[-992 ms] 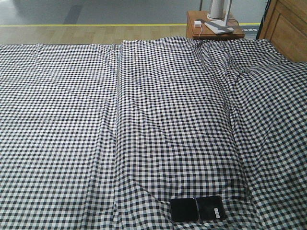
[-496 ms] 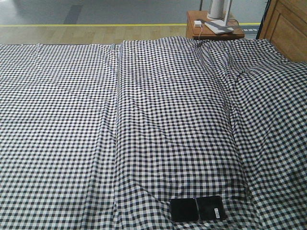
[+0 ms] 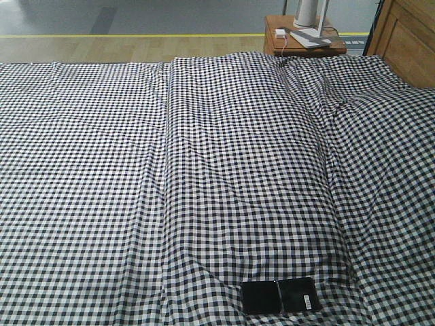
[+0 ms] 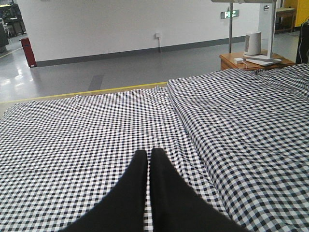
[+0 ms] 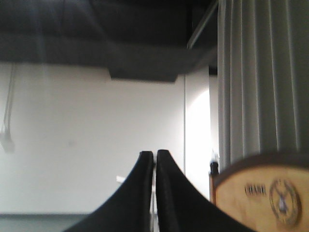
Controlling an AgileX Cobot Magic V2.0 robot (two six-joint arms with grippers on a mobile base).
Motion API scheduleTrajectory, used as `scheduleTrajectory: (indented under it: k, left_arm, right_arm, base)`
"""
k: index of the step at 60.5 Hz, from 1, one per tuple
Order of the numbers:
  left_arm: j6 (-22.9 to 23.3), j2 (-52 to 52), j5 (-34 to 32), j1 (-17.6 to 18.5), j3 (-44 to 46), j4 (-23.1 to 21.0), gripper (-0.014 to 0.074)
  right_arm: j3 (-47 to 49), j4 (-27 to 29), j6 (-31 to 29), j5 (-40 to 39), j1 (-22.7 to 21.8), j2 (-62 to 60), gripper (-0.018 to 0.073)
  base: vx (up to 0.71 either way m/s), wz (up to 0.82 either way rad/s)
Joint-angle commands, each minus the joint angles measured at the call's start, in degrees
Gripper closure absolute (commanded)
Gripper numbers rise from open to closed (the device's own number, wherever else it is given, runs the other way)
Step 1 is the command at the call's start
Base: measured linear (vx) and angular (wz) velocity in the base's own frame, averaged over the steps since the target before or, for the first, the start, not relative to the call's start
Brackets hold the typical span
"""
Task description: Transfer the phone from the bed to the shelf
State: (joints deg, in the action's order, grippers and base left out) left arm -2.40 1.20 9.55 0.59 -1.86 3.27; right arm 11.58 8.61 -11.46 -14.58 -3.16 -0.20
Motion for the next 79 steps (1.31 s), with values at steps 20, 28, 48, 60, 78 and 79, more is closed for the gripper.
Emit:
scheduleTrajectory:
  k: [20,28,48,60,78,79]
  left_arm:
    - [0.2,0.2,-3.8,0.1,1.5,-0.4,0.0596]
    - [0.2,0.2,-3.8,0.1,1.5,-0.4,0.0596]
    - [0.2,0.2,-3.8,0.1,1.5,-0.4,0.0596]
    - [0.2,0.2,-3.8,0.1,1.5,-0.4,0.0596]
    - [0.2,0.2,-3.8,0.1,1.5,-0.4,0.0596]
    - [0.2,0.2,-3.8,0.1,1.5,-0.4,0.0596]
  right_arm:
    - [24.1,-0.5,-0.3,19.0,-0.2,25.1,0.0555]
    - [27.2,-0.5,-0.3,25.1,-0.2,33.8,0.0514]
    - [27.7,-0.5,-0.3,38.2,-0.2,48.1,0.0113]
    - [27.7,-0.5,-0.3,38.4,-0.2,50.3,-0.0132]
    - [31.7,-0.6,5.1,49.8,-0.3,53.1,-0.0131]
    - [32.1,-0.6,5.7,50.5,-0.3,53.7,-0.0128]
  base:
    - [0.00,0.00]
    - [0.00,0.00]
    - [0.00,0.00]
    - [0.00,0.00]
    - [0.00,0.00]
    - [0.00,0.00]
